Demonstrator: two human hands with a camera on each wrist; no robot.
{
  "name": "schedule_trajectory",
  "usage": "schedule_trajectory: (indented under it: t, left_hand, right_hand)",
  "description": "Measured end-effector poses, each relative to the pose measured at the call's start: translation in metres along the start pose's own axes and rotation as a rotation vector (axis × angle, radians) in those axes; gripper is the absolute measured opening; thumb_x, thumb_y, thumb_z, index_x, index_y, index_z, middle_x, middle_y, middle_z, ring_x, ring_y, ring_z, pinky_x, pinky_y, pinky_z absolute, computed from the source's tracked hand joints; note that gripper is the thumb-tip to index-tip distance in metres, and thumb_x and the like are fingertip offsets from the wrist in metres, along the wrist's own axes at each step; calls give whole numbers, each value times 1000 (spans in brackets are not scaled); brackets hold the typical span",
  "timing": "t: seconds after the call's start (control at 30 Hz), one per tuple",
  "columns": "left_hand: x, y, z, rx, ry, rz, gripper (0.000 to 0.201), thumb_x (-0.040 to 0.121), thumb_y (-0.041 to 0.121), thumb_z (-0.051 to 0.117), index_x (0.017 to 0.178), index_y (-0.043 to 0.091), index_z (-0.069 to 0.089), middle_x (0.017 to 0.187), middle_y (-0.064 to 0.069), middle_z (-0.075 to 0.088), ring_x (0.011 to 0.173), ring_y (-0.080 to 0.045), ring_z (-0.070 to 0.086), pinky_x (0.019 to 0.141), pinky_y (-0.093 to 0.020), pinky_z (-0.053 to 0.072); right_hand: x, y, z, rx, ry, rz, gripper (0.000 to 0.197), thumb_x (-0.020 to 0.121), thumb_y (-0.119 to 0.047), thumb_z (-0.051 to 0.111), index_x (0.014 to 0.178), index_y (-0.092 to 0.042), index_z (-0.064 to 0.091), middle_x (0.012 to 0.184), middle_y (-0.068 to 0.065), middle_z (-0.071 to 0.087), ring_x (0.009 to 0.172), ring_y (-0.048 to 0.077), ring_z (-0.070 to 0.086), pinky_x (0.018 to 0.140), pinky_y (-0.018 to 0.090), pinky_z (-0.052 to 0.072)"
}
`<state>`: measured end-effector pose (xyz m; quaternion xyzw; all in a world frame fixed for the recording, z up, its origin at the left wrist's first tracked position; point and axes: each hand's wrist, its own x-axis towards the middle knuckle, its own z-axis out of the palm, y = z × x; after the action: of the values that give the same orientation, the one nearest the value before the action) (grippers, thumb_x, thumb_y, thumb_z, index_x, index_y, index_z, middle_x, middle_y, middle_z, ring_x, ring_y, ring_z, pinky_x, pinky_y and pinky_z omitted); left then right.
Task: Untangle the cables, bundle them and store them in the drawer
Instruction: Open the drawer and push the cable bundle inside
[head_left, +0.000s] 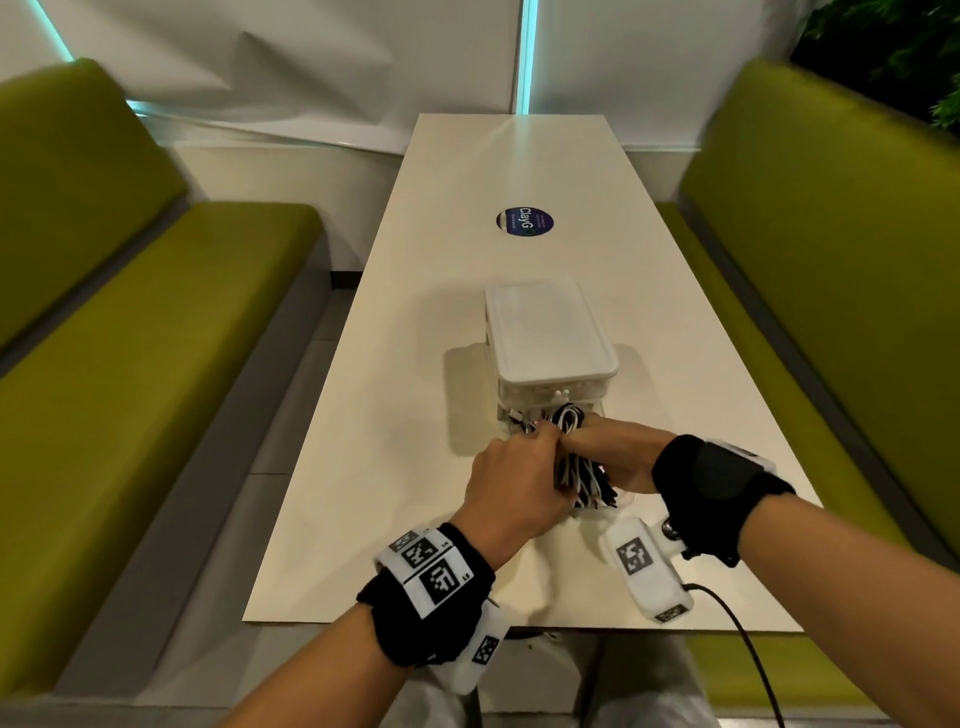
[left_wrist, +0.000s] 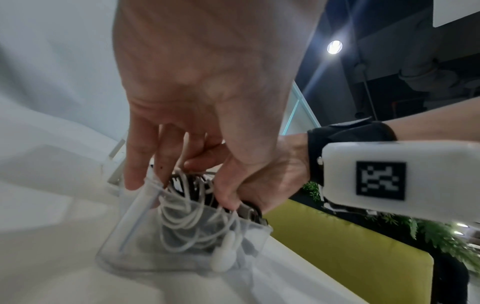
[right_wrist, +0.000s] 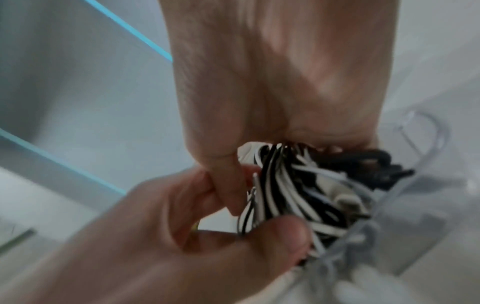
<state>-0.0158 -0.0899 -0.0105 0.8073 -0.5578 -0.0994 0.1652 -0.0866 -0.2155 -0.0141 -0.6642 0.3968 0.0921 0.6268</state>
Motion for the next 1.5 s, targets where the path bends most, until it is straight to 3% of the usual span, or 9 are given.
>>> schedule_trajectory:
  t: [0.23, 0.4, 0.5, 0.7, 0.8, 0.87, 1.07, 1.23, 1.5]
  left_hand:
    - [-4, 7, 2, 124, -31, 32, 40, 87, 34, 59, 120, 13, 49, 108, -9, 62, 90, -33, 61, 67, -36, 40]
    - [-5, 12, -9, 284, -138, 113, 39, 92, 32, 54, 123, 9, 48, 122, -9, 55, 96, -32, 61, 87, -43, 42]
    - [-10, 16, -15, 321, -53, 118, 23, 91, 17, 53, 114, 10, 55, 114, -7, 60, 95, -29, 61, 73, -35, 36]
    - [-3, 16, 3, 147, -47, 137, 50, 80, 10, 66, 128, 3, 52, 128, -10, 54, 110, -27, 57, 80, -35, 48]
    - [0, 15, 14, 88, -21, 93, 52, 82, 10, 64, 131, 3, 49, 134, -10, 52, 116, -27, 55, 80, -35, 47]
    - [1, 16, 16, 67, 0, 60, 45, 83, 12, 61, 127, 7, 49, 131, -9, 55, 112, -27, 56, 77, -36, 45]
    - [5, 7, 17, 27, 27, 47, 44, 84, 23, 63, 124, 14, 47, 103, -7, 66, 89, -35, 63, 66, -36, 41]
    - [10, 3, 20, 21, 40, 75, 35, 83, 14, 55, 117, 11, 51, 98, -10, 67, 85, -35, 63, 63, -33, 36]
    - [16, -5, 23, -11, 52, 92, 41, 86, 45, 62, 116, 18, 56, 102, -2, 68, 91, -25, 64, 67, -27, 33]
  right_hand:
    - [16, 17, 17, -154, 181, -30, 102, 51, -48, 59, 138, -13, 19, 125, 23, 49, 114, 36, 56, 79, 38, 52]
    - [22, 18, 17, -290, 277, -71, 15, 97, -22, 49, 104, -14, 38, 97, 6, 44, 84, 20, 43, 72, 27, 38]
    - [19, 16, 24, -143, 321, -120, 29, 88, -44, 52, 77, -24, 34, 79, 6, 43, 72, 13, 38, 56, 25, 30]
    - [36, 27, 24, 49, 346, -88, 43, 96, -49, 26, 106, -12, 45, 100, 16, 50, 80, 21, 46, 66, 32, 37]
    - [13, 21, 18, 37, 277, 2, 21, 96, -33, 41, 104, -14, 40, 93, 9, 45, 75, 22, 44, 59, 36, 42]
    - [-4, 15, 17, -60, 172, -50, 45, 78, -24, 55, 117, -10, 36, 103, 11, 47, 77, 21, 47, 56, 30, 47]
    - [-43, -1, 6, -23, -81, -228, 40, 82, 17, 44, 117, -1, 49, 71, 2, 56, 55, 5, 54, 50, 19, 43]
    - [-52, 2, -1, -637, 85, -257, 40, 90, -13, 59, 128, -19, 49, 115, 4, 61, 103, 18, 60, 85, 28, 50]
    - [-49, 35, -25, -1177, 28, -408, 81, 95, -20, 58, 156, -26, 5, 163, -14, -5, 133, 23, 45, 112, 42, 36]
